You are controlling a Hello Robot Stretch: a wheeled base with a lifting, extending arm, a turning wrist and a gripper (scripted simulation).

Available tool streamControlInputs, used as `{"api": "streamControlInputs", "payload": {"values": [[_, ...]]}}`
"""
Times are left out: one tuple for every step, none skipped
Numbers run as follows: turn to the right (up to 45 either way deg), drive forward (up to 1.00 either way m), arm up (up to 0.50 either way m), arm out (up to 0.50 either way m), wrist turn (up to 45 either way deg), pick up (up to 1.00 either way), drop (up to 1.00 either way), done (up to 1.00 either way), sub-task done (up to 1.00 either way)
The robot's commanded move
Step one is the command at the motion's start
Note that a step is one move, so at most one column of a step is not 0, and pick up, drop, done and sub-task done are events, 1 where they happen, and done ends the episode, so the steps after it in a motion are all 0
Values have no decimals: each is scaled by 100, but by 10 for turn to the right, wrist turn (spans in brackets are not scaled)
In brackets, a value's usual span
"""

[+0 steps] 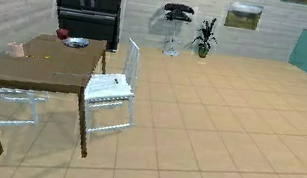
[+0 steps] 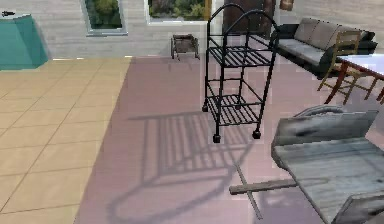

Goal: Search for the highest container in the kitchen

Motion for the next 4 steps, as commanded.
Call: {"api": "streamControlInputs", "payload": {"values": [[-90, 0, 0, 0, 0, 0, 0, 0, 0], [0, 85, 0, 0, 0, 0, 0, 0, 0], [450, 0, 0, 0, 0, 0, 0, 0, 0], [150, 0, 0, 0, 0, 0, 0, 0, 0]]}}
